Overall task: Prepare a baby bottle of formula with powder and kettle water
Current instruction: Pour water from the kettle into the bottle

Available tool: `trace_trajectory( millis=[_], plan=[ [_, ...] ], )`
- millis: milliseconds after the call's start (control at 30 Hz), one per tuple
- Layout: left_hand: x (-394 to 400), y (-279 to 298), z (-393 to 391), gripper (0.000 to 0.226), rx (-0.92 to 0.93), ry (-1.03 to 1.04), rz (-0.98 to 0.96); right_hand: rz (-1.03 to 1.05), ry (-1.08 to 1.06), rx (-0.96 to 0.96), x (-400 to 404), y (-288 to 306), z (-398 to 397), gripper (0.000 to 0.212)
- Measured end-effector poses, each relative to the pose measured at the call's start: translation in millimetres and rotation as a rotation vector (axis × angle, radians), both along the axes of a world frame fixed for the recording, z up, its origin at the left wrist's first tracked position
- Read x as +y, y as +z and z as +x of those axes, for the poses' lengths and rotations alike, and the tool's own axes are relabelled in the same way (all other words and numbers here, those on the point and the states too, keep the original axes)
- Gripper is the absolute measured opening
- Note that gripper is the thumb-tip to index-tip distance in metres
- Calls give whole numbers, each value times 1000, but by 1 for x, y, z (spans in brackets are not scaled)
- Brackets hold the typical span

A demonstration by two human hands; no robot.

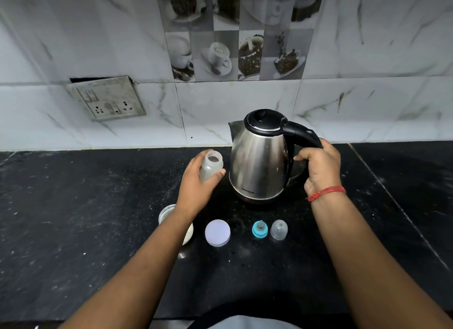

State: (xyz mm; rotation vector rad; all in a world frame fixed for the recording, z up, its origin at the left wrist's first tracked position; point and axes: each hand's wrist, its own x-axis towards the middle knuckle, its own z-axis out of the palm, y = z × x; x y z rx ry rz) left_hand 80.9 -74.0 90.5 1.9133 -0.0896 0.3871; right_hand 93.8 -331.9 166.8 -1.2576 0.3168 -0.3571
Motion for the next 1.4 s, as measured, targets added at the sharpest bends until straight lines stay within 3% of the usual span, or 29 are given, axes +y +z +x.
trace_trajectory(
  millis=[367,633,800,967,1400],
  plan=[
    [5,5,-26,57,15,92,77,-113,39,-62,-1,34,-57,36],
    [17,2,-54,51,-4,106,137,-319,98,-17,6,42,-85,25],
    [19,-6,-68,54,3,115,196,-404,106,33,8,34,-92,30],
    [16,-12,-75,55,-2,97,248,-571,89,66,8,31,-94,38],
    [15,-18,-79,55,-11,60,338,-976,-8,72,12,40,-95,19]
  ],
)
